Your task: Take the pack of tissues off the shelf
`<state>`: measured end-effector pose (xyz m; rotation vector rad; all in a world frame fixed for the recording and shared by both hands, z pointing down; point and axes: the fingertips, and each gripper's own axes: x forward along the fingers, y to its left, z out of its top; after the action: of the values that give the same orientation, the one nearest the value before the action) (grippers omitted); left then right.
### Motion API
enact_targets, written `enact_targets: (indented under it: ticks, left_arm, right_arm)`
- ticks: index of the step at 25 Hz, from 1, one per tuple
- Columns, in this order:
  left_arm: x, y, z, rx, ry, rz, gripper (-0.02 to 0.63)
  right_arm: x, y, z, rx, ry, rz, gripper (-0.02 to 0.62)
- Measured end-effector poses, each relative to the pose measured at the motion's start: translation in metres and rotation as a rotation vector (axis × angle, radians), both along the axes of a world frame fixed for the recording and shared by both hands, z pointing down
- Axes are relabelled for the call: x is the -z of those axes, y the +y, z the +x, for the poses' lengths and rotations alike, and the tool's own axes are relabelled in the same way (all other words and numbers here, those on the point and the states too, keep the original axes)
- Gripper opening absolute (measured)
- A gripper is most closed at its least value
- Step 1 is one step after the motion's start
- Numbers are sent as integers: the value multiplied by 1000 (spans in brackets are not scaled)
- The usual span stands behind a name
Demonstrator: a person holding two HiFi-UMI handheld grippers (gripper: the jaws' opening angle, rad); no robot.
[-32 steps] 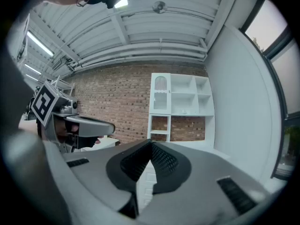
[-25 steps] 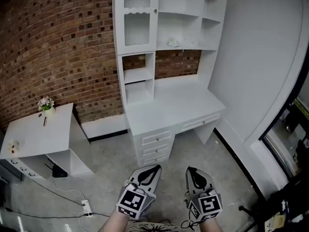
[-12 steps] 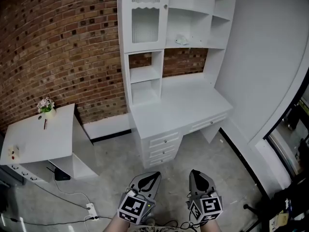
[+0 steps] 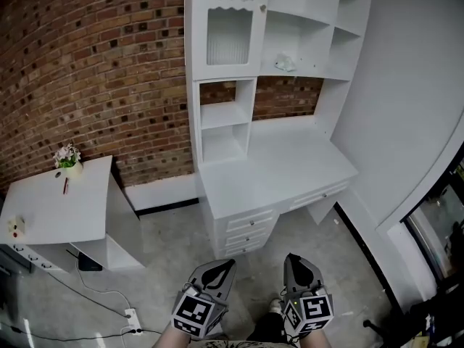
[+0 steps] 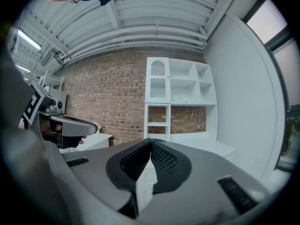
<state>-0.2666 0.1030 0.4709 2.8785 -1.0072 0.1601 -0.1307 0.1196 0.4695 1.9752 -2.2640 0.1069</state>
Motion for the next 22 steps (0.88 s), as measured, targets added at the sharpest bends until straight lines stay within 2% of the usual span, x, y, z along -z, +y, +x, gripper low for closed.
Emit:
enact_targets:
  ticks: [4, 9, 14, 19, 22]
  left_arm:
    - [3, -34, 27, 48, -21, 24, 12]
    - [11, -79, 81, 139, -52, 45, 12]
    - [18, -125, 146, 219, -20, 51, 12]
    - [10, -164, 228, 225, -27, 47, 12]
    - [6, -185, 261, 212, -37, 32, 12]
  right_arm:
    - [0, -41, 26, 57, -13, 16, 8]
    - [15, -100, 80, 146, -20, 46, 8]
    - [26, -148, 149, 217, 7, 58, 8]
    - [21, -190, 236, 213, 2, 35, 8]
    - [12, -216, 272, 205, -6, 4, 8]
